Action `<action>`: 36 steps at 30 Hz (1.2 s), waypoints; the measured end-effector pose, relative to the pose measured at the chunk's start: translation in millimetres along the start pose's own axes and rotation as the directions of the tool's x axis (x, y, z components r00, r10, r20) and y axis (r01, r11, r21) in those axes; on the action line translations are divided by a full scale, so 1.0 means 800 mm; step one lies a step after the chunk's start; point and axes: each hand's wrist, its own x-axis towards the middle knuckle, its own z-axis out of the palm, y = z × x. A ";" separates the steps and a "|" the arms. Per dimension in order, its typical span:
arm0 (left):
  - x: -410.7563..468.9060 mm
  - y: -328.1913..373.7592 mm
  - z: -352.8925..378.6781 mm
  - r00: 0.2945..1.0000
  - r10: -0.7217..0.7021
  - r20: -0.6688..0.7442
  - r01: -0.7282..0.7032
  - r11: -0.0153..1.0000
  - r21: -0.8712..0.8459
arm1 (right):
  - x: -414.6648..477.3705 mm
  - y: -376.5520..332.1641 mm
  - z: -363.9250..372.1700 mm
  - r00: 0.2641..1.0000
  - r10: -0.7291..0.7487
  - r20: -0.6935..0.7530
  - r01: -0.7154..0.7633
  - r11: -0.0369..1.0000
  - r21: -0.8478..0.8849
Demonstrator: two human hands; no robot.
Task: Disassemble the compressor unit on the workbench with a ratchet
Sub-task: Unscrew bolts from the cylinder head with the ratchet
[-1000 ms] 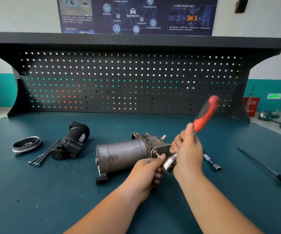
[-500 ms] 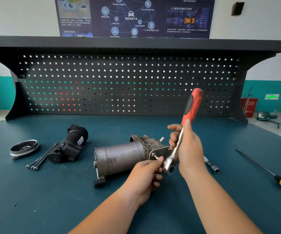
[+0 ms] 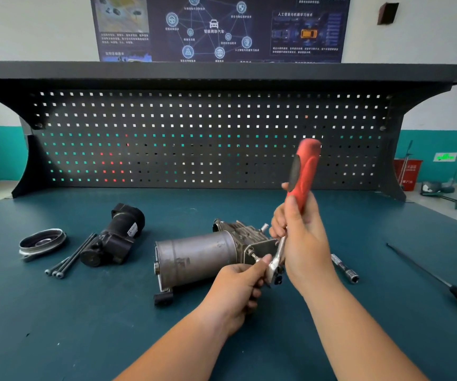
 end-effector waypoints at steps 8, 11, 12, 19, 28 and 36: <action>0.001 -0.002 -0.001 0.998 0.028 0.051 -0.026 0.999 -0.027 | -0.022 -0.003 0.013 0.917 -0.089 0.389 0.242 0.900 -0.362; 0.003 -0.003 -0.001 0.999 0.018 0.044 -0.016 0.998 -0.058 | -0.018 -0.009 0.013 0.972 -0.037 0.231 0.084 0.977 -0.198; 0.004 -0.003 0.000 0.999 0.015 0.048 -0.012 0.998 -0.065 | -0.013 -0.010 0.010 0.990 -0.001 0.143 0.015 0.996 -0.092; 0.004 -0.002 0.001 0.997 0.000 0.080 0.010 0.992 -0.122 | 0.026 -0.009 -0.045 0.735 0.592 -0.331 -0.369 0.758 0.538; 0.004 -0.004 -0.003 0.999 0.001 0.033 -0.001 1.000 0.013 | 0.021 -0.008 -0.021 0.852 0.301 -0.428 -0.173 0.934 0.312; 0.002 0.000 -0.003 0.998 0.037 0.046 -0.040 0.996 0.085 | -0.013 -0.003 0.013 0.985 -0.131 0.115 0.147 0.978 -0.147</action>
